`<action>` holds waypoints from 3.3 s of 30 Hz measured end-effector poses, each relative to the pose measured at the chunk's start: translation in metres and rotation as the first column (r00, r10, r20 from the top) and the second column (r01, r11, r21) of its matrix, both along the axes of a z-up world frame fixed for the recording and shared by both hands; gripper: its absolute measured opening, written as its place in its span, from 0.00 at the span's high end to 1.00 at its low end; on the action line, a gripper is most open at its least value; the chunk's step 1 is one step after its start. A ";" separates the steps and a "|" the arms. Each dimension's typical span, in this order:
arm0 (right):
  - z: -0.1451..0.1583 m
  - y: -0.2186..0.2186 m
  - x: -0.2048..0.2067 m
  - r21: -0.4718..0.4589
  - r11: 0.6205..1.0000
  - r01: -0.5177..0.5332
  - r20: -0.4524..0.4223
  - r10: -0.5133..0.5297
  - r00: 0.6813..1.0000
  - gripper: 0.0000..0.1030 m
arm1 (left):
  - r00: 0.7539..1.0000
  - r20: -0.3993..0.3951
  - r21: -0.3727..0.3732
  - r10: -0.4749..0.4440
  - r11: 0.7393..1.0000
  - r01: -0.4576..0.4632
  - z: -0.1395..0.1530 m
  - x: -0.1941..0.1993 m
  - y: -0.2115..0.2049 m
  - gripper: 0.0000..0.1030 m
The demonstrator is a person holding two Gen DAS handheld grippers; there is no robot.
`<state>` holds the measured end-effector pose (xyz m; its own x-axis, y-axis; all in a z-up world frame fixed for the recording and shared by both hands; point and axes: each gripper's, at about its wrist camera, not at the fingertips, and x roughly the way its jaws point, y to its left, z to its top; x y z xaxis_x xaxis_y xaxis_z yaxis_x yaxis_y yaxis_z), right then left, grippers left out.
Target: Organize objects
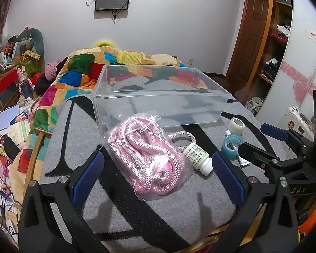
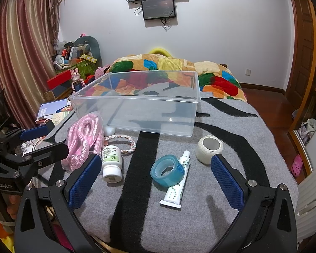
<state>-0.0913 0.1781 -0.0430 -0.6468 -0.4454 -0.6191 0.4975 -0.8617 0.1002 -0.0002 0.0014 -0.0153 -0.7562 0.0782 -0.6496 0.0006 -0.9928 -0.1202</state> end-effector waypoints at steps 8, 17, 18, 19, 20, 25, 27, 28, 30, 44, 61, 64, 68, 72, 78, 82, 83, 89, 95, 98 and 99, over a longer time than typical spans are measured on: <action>0.000 0.000 0.000 0.000 1.000 0.000 0.000 0.000 1.000 0.00 | 1.000 0.007 0.007 0.004 1.000 -0.004 0.000 0.001 0.000 0.00; 0.000 0.000 0.000 0.000 1.000 0.001 0.000 -0.001 1.000 0.00 | 1.000 0.012 0.010 0.010 1.000 -0.010 0.000 0.000 0.000 0.00; 0.000 0.000 -0.001 -0.001 1.000 0.000 0.001 0.000 1.000 0.00 | 1.000 0.012 0.011 0.009 1.000 -0.010 0.000 0.000 0.000 0.00; 0.000 0.000 -0.001 -0.001 1.000 0.000 0.001 0.000 1.000 0.00 | 1.000 0.013 0.011 0.009 1.000 -0.009 0.000 0.000 0.000 0.00; 0.000 0.000 -0.001 -0.001 1.000 0.000 0.001 0.000 1.000 0.00 | 1.000 0.013 0.011 0.010 1.000 -0.010 0.000 0.000 0.000 0.00; 0.000 0.000 0.000 -0.002 1.000 0.000 0.001 0.000 1.000 0.00 | 1.000 0.016 0.012 0.010 1.000 -0.010 -0.001 0.000 0.000 0.00; 0.000 0.000 -0.001 -0.002 1.000 0.000 0.002 0.000 1.000 0.00 | 1.000 0.019 0.014 0.011 1.000 -0.011 -0.001 0.000 -0.001 0.00; 0.000 0.000 0.000 -0.002 1.000 0.000 0.003 0.000 1.000 0.00 | 1.000 0.020 0.015 0.011 1.000 -0.011 -0.001 0.000 -0.001 0.00; 0.000 0.000 0.000 -0.003 1.000 0.001 0.004 -0.001 1.000 0.00 | 1.000 0.020 0.017 0.013 1.000 -0.013 -0.001 0.000 -0.001 0.00; -0.001 0.001 -0.001 -0.008 1.000 0.007 0.010 -0.007 1.000 0.00 | 0.999 0.034 0.022 0.015 1.000 -0.016 -0.002 -0.002 -0.003 0.00; -0.013 0.040 -0.046 0.012 0.987 0.158 0.034 -0.158 0.987 0.00 | 0.973 0.222 0.063 0.063 0.995 -0.078 -0.032 -0.065 -0.021 0.00; -0.020 0.045 -0.059 0.026 0.985 0.169 0.058 -0.171 0.984 0.01 | 0.964 0.257 0.040 0.072 0.996 -0.085 -0.042 -0.073 -0.018 0.00; -0.029 0.046 -0.073 0.035 0.986 0.162 0.089 -0.165 0.982 0.14 | 0.967 0.249 0.036 0.054 0.997 -0.065 -0.047 -0.069 -0.020 0.00; -0.036 0.045 -0.084 0.035 0.988 0.153 0.131 -0.156 0.979 0.34 | 0.968 0.250 0.015 0.037 0.999 -0.042 -0.048 -0.057 -0.029 0.00; -0.042 0.043 -0.089 0.035 0.989 0.143 0.147 -0.147 0.978 0.52 | 0.968 0.248 0.004 0.040 0.999 -0.042 -0.048 -0.048 -0.039 0.00; -0.043 0.038 -0.089 0.024 0.993 0.116 0.161 -0.119 0.980 0.65 | 0.974 0.225 -0.040 0.034 0.999 -0.026 -0.051 -0.057 -0.026 0.12; -0.042 0.036 -0.088 0.028 0.993 0.119 0.157 -0.122 0.980 0.65 | 0.976 0.214 -0.067 0.041 0.997 -0.027 -0.051 -0.059 -0.023 0.17; -0.032 0.038 -0.078 0.019 0.992 0.124 0.118 -0.125 0.985 0.65 | 0.984 0.177 -0.086 0.029 0.996 -0.014 -0.047 -0.049 -0.021 0.46; -0.014 0.034 -0.058 -0.002 0.996 0.089 0.064 -0.089 0.994 0.65 | 0.986 0.165 -0.050 0.029 0.999 -0.021 -0.037 -0.028 -0.033 0.49; -0.003 0.032 -0.052 -0.023 0.997 0.070 0.042 -0.069 0.997 0.65 | 0.991 0.133 -0.029 0.030 0.999 -0.027 -0.022 -0.019 -0.038 0.49; 0.001 0.032 -0.050 -0.030 0.997 0.065 0.035 -0.064 0.997 0.65 | 0.992 0.119 -0.019 0.029 0.999 -0.027 -0.016 -0.018 -0.040 0.49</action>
